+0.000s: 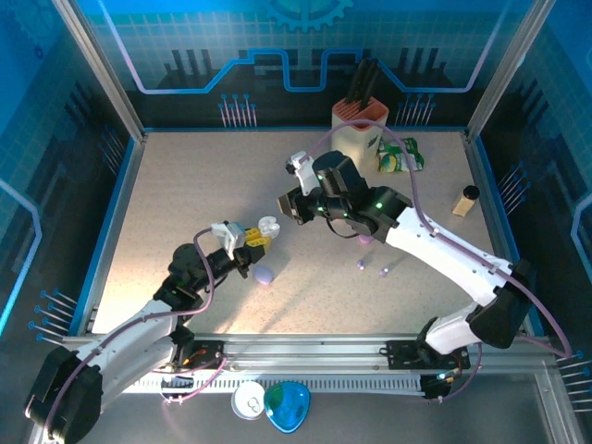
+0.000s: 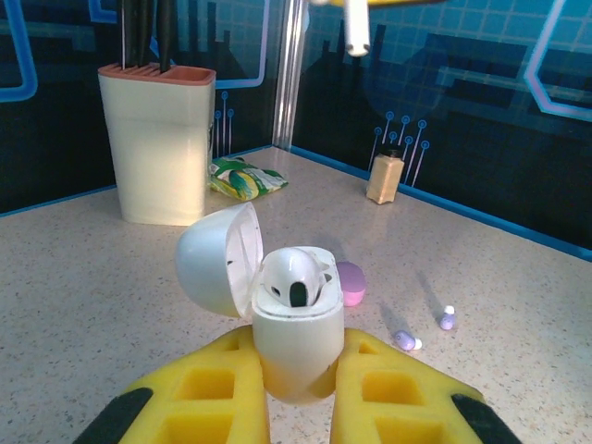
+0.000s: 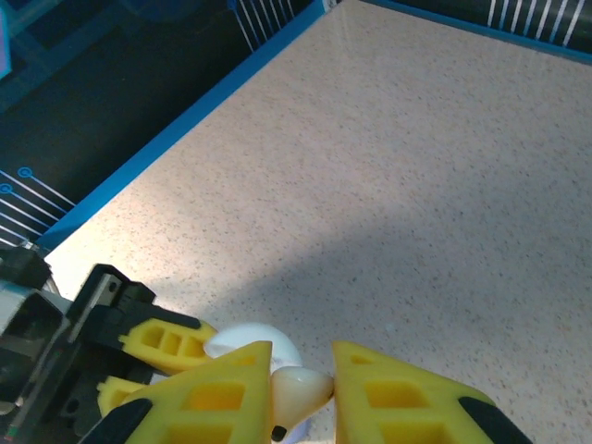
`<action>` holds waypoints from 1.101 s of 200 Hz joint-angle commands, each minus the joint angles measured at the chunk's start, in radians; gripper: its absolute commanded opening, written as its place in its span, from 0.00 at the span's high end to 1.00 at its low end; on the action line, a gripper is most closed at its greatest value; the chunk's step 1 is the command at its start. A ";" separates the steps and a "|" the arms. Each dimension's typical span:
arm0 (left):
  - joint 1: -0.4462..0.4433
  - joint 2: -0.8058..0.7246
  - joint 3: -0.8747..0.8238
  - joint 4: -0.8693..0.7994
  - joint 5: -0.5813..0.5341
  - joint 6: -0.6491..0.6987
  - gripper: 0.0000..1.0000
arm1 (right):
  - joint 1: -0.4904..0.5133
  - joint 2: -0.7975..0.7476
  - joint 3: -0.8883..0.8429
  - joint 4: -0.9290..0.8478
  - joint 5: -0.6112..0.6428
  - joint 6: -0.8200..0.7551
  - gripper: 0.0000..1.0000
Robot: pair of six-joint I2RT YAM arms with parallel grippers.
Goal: Insert wireless bluetooth earbuds into charging case
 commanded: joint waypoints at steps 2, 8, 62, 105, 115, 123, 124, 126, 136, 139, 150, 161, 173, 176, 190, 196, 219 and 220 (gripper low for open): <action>0.009 -0.011 0.029 0.035 0.026 -0.005 1.00 | 0.032 0.039 0.046 -0.041 0.011 -0.037 0.79; 0.009 -0.014 0.029 0.035 0.022 -0.006 1.00 | 0.039 0.047 0.053 -0.044 0.012 -0.041 0.79; 0.009 -0.040 0.036 0.023 0.005 -0.019 1.00 | 0.060 0.082 0.059 -0.051 0.009 -0.045 0.80; 0.008 -0.045 0.037 0.025 -0.001 -0.022 1.00 | 0.061 0.108 0.049 -0.039 -0.002 -0.043 0.80; 0.009 -0.044 0.037 0.028 -0.008 -0.024 1.00 | 0.062 0.109 0.047 -0.037 -0.005 -0.043 0.80; 0.009 -0.044 0.036 0.031 -0.016 -0.025 1.00 | 0.063 0.110 0.040 -0.033 -0.007 -0.042 0.80; 0.009 -0.043 0.036 0.031 -0.017 -0.025 1.00 | 0.062 0.110 0.040 -0.032 -0.007 -0.042 0.80; 0.007 -0.043 0.036 0.032 -0.019 -0.026 1.00 | 0.062 0.111 0.037 -0.031 -0.007 -0.041 0.80; 0.009 -0.041 0.035 0.035 -0.029 -0.025 1.00 | 0.062 0.113 0.030 -0.025 -0.009 -0.040 0.80; 0.009 -0.039 0.035 0.035 -0.032 -0.025 1.00 | 0.062 0.113 0.028 -0.025 -0.010 -0.040 0.80; 0.009 -0.035 0.034 0.040 -0.037 -0.025 1.00 | 0.063 0.118 0.025 -0.025 -0.018 -0.036 0.80; 0.008 -0.032 0.034 0.046 -0.040 -0.026 1.00 | 0.064 0.122 0.023 -0.025 -0.022 -0.032 0.80; 0.009 -0.031 0.035 0.051 -0.043 -0.028 1.00 | 0.064 0.123 0.019 -0.020 -0.023 -0.030 0.80; 0.009 -0.029 0.036 0.051 -0.042 -0.028 1.00 | 0.065 0.123 0.018 -0.019 -0.025 -0.028 0.80; 0.009 -0.029 0.037 0.053 -0.040 -0.028 1.00 | 0.065 0.126 0.018 -0.013 -0.030 -0.025 0.80; 0.009 -0.028 0.038 0.052 -0.039 -0.028 1.00 | 0.065 0.128 0.016 -0.011 -0.034 -0.023 0.80; 0.009 -0.027 0.037 0.054 -0.037 -0.029 1.00 | 0.066 0.137 0.017 -0.008 -0.042 -0.023 0.80; 0.009 -0.026 0.037 0.054 -0.036 -0.029 1.00 | 0.067 0.137 0.017 -0.008 -0.042 -0.023 0.80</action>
